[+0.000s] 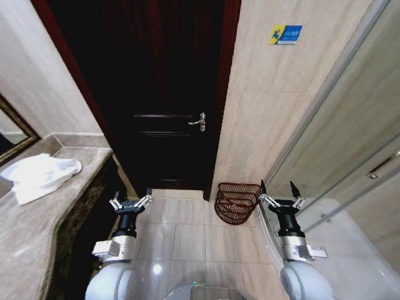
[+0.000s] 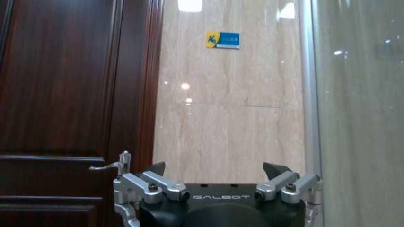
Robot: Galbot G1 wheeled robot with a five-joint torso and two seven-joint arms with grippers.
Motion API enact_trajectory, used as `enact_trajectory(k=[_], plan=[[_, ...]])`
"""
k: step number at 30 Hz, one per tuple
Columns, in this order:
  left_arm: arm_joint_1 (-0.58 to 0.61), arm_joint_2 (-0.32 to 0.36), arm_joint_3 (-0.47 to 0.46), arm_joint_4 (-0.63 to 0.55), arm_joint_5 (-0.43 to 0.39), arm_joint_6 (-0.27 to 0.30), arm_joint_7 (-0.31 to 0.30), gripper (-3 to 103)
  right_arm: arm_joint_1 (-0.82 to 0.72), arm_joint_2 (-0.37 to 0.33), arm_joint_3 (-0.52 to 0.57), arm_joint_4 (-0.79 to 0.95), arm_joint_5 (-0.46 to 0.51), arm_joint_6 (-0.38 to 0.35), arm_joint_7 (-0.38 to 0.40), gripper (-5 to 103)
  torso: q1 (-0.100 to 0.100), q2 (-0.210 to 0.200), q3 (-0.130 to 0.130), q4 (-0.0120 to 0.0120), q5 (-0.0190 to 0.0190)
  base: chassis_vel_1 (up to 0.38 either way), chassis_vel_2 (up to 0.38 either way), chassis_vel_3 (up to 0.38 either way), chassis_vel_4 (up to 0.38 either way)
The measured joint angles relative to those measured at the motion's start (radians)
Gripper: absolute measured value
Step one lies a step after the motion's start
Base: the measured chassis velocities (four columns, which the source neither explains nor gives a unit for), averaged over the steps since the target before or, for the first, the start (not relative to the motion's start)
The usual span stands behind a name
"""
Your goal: Discard the used towel into the hamper.
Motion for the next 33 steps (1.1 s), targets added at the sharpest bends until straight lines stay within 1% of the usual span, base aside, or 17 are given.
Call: enact_trajectory(k=[3,5,7,8,9,12,14,16,19,30,32,33], plan=[[0.001,0.0,0.001,0.0,0.0,-0.002,0.0,100,-0.002,0.0,-0.001,0.001,0.0,0.01,-0.004,100,0.0,0.0,0.0,0.0001,-0.0003,-0.161,0.162,0.181,-0.141],[0.001,0.0,0.0,0.0,0.001,-0.005,0.0,100,-0.004,0.0,0.0,-0.002,0.0,0.029,-0.011,100,0.0,0.0,0.0,0.0001,0.0,-0.156,0.153,0.17,-0.147],[0.0,0.0,-0.001,0.0,0.002,-0.007,-0.001,100,-0.004,0.0,0.0,-0.002,0.0,0.033,-0.012,100,0.0,0.0,0.0,0.0002,0.0002,-0.161,0.166,0.153,-0.156],[0.0,0.0,-0.001,0.0,0.002,-0.008,-0.002,100,-0.007,0.0,0.0,-0.002,0.0,0.036,-0.012,100,0.0,0.0,0.0,-0.0001,-0.0005,-0.137,0.137,0.144,-0.164],[0.001,0.0,-0.002,0.0,0.001,-0.008,-0.004,100,-0.007,0.0,0.0,-0.001,0.0,0.038,-0.012,100,0.001,0.0,0.0,0.0,0.0,-0.137,0.099,0.118,-0.164],[0.001,0.0,-0.002,0.0,0.001,-0.01,-0.007,100,-0.008,0.0,0.0,0.001,0.0,0.043,-0.011,100,0.001,0.0,0.0,-0.0001,0.0,-0.109,0.098,0.1,-0.115],[0.003,0.0,-0.003,0.0,0.001,-0.012,-0.008,100,-0.008,0.003,0.0,0.002,0.004,0.057,-0.006,100,0.0,0.0,0.0,0.0004,-0.0003,-0.029,0.047,0.007,-0.007],[0.004,0.0,-0.003,0.0,0.002,-0.013,-0.008,100,-0.008,0.004,0.0,0.002,0.004,0.06,-0.001,100,0.0,0.0,0.0,0.0003,0.0001,0.0,0.0,0.0,0.0],[0.005,0.0,-0.002,0.0,0.002,-0.015,-0.008,100,-0.009,0.005,0.003,0.002,0.001,0.064,-0.002,100,-0.001,0.0,0.0,-0.0001,-0.0002,0.012,-0.068,-0.036,0.043],[0.008,0.0,-0.006,-0.009,-0.001,-0.021,-0.011,100,-0.008,0.012,0.004,0.002,-0.012,0.073,-0.01,100,0.0,0.0,0.0,0.0001,0.0,0.001,-0.006,-0.004,0.003],[0.006,0.0,-0.005,-0.01,-0.005,-0.021,-0.029,100,-0.008,0.014,0.003,0.002,-0.012,0.075,-0.011,100,0.0,0.0,0.0,0.0001,-0.0001,0.0,0.0,0.0,0.0],[0.004,0.0,-0.005,-0.01,-0.007,-0.019,-0.036,102,-0.008,0.014,0.003,0.001,-0.012,0.075,-0.012,100,0.0,0.0,0.0,0.0001,0.0,0.037,0.05,-0.004,-0.053]])
